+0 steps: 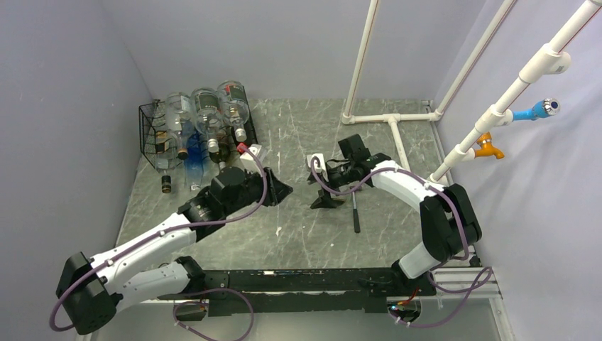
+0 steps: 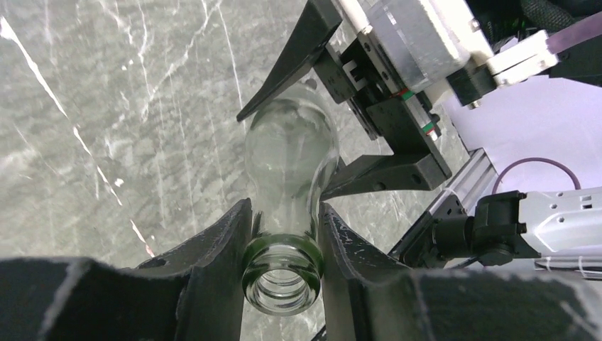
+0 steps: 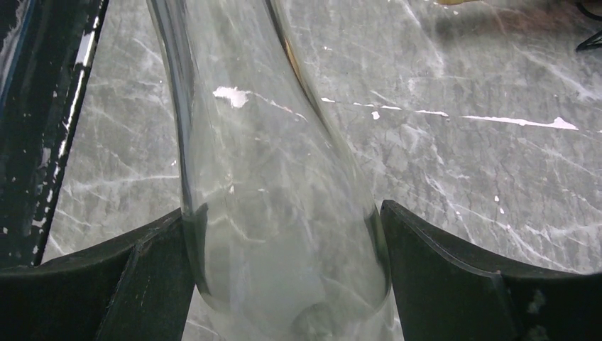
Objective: Take the wine bottle off the wine rack
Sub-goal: Place the wine bottle at the center of the board.
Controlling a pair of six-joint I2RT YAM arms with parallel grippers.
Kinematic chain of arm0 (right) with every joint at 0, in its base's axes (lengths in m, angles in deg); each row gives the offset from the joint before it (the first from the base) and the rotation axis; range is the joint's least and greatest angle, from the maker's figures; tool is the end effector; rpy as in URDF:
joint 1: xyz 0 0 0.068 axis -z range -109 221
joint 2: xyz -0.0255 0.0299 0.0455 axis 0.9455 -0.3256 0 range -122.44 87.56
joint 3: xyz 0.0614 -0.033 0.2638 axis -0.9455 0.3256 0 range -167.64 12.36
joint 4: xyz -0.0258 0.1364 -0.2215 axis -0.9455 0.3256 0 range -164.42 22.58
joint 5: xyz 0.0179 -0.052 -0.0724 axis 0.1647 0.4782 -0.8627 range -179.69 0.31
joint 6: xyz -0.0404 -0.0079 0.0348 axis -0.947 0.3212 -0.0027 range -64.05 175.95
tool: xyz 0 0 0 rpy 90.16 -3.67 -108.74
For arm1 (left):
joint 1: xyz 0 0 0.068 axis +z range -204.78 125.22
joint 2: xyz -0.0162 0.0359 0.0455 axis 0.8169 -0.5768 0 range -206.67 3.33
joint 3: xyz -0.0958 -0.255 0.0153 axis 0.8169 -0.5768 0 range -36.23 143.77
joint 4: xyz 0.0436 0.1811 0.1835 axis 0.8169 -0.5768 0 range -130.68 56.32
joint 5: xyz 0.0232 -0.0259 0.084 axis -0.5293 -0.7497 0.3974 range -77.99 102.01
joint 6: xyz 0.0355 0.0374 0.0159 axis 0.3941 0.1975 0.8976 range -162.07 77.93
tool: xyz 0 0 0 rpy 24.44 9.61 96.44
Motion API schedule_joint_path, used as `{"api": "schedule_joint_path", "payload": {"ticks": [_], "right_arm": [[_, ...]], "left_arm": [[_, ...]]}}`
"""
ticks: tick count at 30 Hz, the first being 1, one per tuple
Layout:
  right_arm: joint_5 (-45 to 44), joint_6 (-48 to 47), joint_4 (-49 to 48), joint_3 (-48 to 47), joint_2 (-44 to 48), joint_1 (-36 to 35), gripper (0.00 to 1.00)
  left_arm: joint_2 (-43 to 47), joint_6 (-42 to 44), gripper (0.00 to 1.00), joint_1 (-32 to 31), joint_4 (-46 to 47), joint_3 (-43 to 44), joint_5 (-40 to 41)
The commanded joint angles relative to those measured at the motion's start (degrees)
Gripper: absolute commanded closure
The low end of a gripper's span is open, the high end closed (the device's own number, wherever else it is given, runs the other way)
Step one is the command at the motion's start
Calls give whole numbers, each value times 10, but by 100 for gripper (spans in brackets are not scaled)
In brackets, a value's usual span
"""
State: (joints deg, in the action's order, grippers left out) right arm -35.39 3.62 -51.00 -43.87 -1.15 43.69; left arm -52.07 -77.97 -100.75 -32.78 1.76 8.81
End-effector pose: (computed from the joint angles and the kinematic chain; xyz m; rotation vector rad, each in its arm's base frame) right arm 0.2587 0.1661 0.2181 -1.6779 1.4712 0.9571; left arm 0.1563 -0.1645 0.2837 0.2163 1.9805 -1.0165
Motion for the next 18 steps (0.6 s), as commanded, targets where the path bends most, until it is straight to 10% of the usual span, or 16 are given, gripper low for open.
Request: {"api": "schedule_joint_path", "payload": {"ticks": [1,18], "right_arm": [[11,75,-16,-37,1,-1,29],[29,149,-45,-39,17,5,1]], "left_arm": [[-13,69,100,-10,-24,83,-21],[-123,250,100,-10,-225,317,-25]]}}
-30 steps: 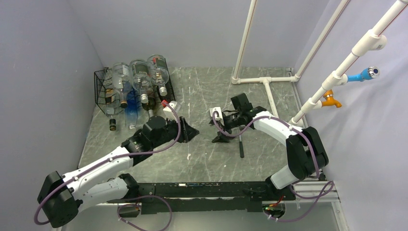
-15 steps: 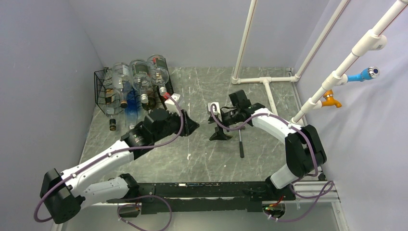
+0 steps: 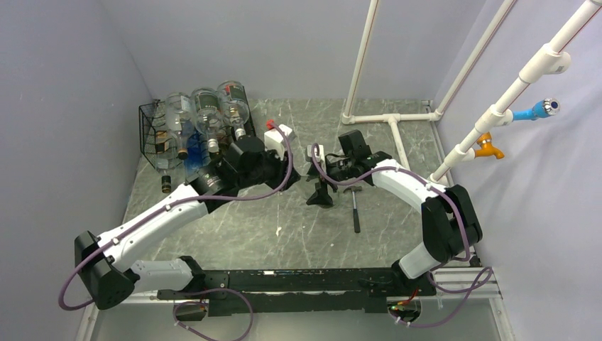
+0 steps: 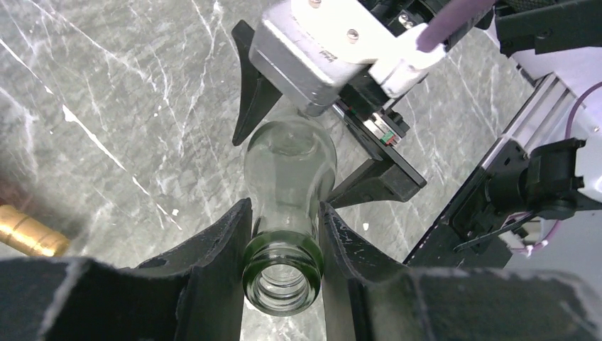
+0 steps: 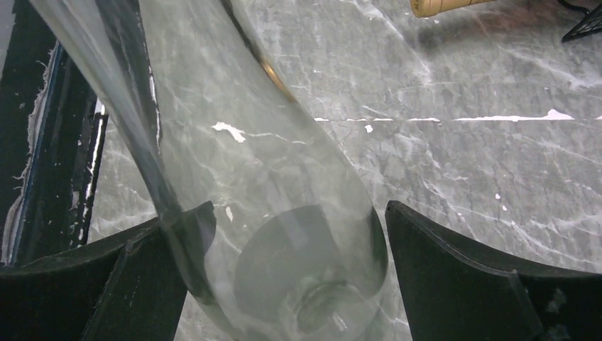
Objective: Take the wine bottle off the wine rack
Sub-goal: Place the wine bottle at the center of the board.
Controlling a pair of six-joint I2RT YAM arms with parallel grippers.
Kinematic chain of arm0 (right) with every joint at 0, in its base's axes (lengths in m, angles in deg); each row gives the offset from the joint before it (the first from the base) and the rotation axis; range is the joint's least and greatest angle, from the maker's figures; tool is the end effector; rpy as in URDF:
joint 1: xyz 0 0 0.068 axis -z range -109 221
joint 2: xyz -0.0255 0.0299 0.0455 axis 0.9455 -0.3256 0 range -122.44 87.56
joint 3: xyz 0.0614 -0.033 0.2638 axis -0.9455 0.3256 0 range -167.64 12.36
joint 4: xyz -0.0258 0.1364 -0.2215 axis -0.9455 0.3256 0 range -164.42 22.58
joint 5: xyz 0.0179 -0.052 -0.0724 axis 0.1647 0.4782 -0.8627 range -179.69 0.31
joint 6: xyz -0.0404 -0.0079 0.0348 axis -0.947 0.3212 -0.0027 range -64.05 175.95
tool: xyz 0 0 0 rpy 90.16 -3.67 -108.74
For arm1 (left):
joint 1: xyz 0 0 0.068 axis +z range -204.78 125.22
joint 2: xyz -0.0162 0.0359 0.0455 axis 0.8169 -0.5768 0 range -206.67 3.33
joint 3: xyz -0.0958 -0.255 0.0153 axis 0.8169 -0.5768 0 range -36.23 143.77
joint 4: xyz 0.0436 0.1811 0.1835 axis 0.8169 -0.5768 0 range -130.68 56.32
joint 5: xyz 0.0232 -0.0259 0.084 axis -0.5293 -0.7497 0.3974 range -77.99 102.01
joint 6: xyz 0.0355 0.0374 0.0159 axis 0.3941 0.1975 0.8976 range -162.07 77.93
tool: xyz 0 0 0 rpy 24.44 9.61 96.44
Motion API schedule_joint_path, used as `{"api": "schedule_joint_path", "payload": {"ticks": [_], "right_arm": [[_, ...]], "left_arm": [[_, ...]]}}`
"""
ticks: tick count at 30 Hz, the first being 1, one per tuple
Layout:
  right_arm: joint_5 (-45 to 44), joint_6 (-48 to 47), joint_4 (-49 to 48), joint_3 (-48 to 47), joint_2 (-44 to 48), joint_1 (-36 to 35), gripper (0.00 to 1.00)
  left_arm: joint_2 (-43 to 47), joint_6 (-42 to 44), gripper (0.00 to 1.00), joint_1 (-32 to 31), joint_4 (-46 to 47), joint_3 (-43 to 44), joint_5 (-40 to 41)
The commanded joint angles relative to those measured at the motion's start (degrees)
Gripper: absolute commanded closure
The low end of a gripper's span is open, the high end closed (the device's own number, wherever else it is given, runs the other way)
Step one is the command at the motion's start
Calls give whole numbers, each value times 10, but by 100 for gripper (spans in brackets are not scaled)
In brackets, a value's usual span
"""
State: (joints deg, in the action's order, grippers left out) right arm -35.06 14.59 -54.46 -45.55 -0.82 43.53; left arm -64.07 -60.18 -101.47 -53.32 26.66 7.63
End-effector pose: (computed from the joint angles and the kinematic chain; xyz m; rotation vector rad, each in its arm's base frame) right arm 0.2656 0.1708 0.2320 -1.5553 1.5587 1.0156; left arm 0.1815 -0.1964 0.3530 0.5639 2.0046 -0.7896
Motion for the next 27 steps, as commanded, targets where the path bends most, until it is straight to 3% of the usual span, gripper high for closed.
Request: {"api": "schedule_joint_path", "payload": {"ticks": [1,17,27], "right_arm": [[29,43,-6,-26,13,9,0],[106,37,2,-18,54,76,0],[138,-2,48,-26,80,124,0]], "left_arm": [[-9,79,100,-3,-28,79,-13],[-113,133,100,-28,-122,210,6],[-161,115,100,-43,-132,252,23]]}}
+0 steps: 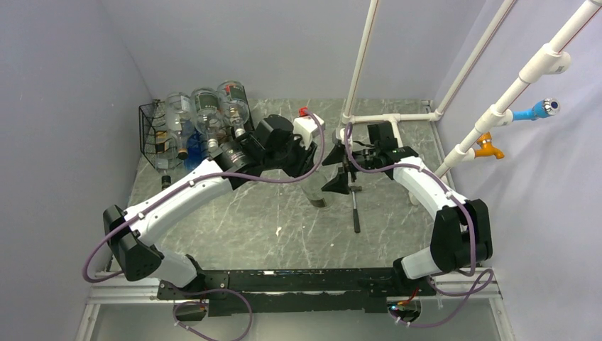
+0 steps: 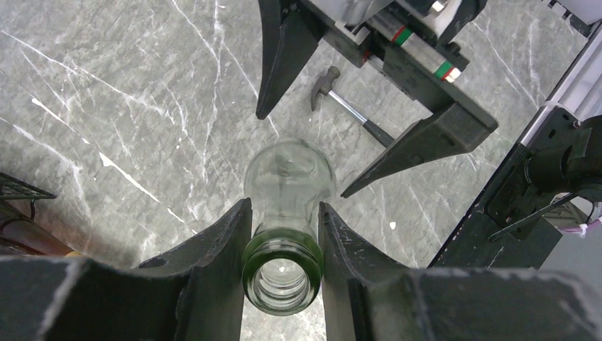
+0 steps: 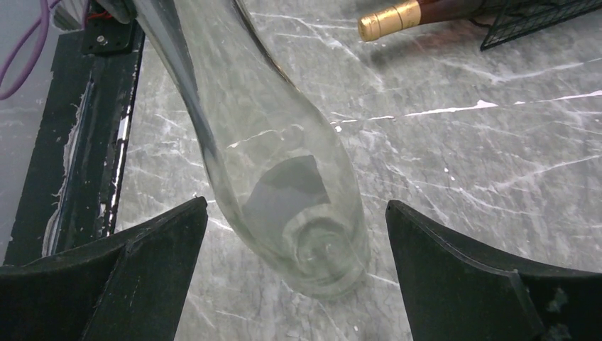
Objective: Take the wine bottle off the wine rack
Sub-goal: Place the wine bottle at the center of the board.
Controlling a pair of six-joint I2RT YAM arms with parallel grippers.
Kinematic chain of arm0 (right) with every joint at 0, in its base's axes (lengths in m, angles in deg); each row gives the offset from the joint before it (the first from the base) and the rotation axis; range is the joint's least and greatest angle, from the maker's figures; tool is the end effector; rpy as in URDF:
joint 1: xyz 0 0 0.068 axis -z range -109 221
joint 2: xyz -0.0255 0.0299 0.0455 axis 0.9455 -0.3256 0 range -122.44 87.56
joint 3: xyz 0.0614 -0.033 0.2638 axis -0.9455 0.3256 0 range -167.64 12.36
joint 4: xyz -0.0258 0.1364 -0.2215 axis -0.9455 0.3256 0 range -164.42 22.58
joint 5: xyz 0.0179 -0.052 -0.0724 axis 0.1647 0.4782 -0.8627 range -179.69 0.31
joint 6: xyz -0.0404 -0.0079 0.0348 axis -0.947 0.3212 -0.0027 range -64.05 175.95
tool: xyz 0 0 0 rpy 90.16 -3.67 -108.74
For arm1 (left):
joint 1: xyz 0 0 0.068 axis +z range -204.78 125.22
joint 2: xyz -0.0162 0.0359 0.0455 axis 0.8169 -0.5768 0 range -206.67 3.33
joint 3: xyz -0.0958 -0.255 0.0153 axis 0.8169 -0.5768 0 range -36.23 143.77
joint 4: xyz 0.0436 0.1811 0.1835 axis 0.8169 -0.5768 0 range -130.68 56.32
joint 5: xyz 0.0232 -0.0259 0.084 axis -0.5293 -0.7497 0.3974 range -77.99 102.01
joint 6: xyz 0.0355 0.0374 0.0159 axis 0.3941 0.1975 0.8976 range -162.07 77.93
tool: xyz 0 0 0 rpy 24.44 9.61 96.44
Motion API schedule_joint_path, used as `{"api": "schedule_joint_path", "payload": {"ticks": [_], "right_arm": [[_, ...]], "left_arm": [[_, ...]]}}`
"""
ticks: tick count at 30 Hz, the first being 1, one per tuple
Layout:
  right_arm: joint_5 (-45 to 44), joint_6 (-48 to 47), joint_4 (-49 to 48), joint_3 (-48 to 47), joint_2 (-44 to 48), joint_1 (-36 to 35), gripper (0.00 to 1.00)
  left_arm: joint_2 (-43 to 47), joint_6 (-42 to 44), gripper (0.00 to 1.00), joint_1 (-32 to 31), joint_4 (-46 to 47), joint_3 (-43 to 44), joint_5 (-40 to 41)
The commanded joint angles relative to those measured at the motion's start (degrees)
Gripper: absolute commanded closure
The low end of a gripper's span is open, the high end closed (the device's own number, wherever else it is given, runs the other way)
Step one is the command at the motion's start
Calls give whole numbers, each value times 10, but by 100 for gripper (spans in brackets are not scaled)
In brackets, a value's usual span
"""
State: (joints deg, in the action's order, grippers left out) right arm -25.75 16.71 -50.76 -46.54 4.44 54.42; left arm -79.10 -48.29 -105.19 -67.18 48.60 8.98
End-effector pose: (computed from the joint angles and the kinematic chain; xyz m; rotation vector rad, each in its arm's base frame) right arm 0.2751 0.1153 0.2634 -1.3653 1.5475 1.0760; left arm 0.2033 -0.2488 0.3889 0.8503 2.0075 -0.6346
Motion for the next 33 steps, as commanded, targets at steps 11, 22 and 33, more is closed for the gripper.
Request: {"api": "schedule_joint_path", "payload": {"ticks": [11,22,33], "right_arm": [[56,-43,39,-25,21,32,0],[59,-32,28,-21,25,37,0],[69,16,-17,-8,31,48,0]], "left_arm": [[-50,-15,100,-9,-25,85,18],[-89,-23,97,-17,-57,138,17],[-122,-39,81,-30,-81,181,21]]}}
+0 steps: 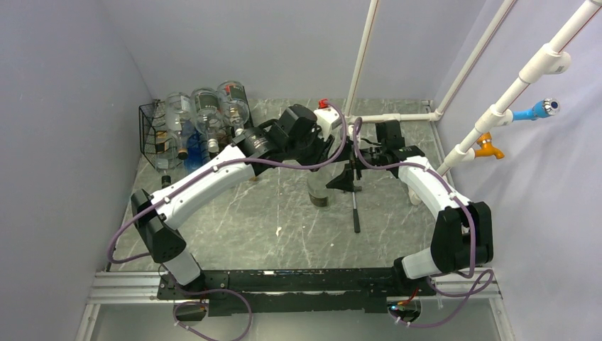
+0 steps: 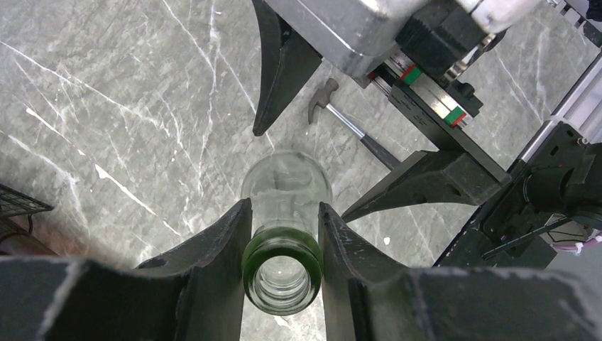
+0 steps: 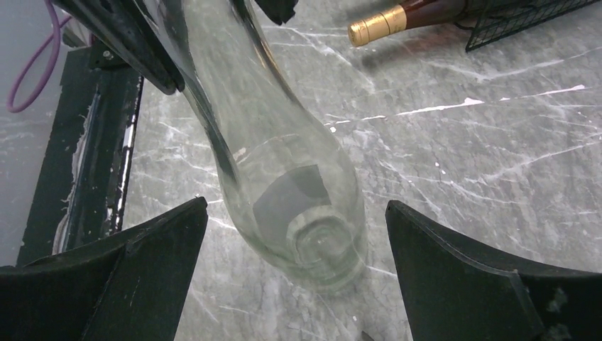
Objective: Take the wine bottle off the wine rack
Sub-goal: Place the wine bottle at the center of the board.
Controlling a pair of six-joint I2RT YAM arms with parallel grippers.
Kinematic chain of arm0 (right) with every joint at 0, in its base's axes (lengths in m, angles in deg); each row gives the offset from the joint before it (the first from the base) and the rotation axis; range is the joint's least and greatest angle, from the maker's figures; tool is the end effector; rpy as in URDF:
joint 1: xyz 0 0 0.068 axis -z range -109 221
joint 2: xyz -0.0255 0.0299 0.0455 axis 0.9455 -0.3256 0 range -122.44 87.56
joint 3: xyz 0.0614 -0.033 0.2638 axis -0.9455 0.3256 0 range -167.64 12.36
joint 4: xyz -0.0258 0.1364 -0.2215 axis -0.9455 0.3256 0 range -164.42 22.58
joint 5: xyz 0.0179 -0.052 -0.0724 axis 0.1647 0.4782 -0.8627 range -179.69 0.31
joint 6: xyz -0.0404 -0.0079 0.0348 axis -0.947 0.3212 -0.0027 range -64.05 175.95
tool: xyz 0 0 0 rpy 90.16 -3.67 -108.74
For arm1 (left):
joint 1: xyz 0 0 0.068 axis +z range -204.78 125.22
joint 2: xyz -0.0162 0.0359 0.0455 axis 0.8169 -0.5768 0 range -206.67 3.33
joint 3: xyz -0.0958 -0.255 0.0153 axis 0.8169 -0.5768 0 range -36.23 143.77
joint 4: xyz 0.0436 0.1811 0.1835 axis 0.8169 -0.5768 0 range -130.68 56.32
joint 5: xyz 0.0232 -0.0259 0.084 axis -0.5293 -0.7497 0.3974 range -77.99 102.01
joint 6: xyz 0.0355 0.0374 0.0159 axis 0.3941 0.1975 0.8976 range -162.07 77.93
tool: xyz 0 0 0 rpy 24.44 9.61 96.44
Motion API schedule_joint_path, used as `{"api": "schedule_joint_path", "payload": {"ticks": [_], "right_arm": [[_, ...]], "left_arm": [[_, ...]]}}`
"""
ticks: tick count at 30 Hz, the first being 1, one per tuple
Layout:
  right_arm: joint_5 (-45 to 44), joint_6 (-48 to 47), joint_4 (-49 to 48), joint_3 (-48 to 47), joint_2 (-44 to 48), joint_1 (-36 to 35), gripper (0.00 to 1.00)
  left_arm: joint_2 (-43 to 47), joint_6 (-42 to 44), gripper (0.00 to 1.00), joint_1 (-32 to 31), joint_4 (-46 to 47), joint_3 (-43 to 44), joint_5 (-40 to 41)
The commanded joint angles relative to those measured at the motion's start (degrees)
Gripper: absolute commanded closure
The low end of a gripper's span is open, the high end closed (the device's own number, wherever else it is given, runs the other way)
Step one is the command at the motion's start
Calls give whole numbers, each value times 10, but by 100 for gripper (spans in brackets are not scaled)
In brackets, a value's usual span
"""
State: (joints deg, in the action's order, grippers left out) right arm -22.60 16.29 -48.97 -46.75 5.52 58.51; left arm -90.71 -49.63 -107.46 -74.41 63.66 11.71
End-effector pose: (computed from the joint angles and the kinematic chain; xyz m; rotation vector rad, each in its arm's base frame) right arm 0.2769 0.0949 0.2692 -1.3068 1.5455 1.0895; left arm 0.2218 -0.2913 0.3989 0.8637 2.0705 -0.5927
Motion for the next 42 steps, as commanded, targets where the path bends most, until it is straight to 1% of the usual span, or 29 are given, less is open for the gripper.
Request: {"api": "schedule_joint_path", "payload": {"ticks": [1,9,21,33,42], "right_arm": [[40,24,-38,-5,21,9,0],[52,33,-45,-2,24,17,0],[54,63,-70,3,28,18,0],[64,87,-82,1,27,29,0],[66,93,-85,1,30,32,0]], "left_arm": [[-8,-27,79,-8,-8,31,-6],[-13,-44,68,-8,7,34,-7],[-29,-58,63,-8,13,64,-13],[-27,-72,51,-8,19,82,-20],[-19,-80,47,-7,27,80,-20]]}}
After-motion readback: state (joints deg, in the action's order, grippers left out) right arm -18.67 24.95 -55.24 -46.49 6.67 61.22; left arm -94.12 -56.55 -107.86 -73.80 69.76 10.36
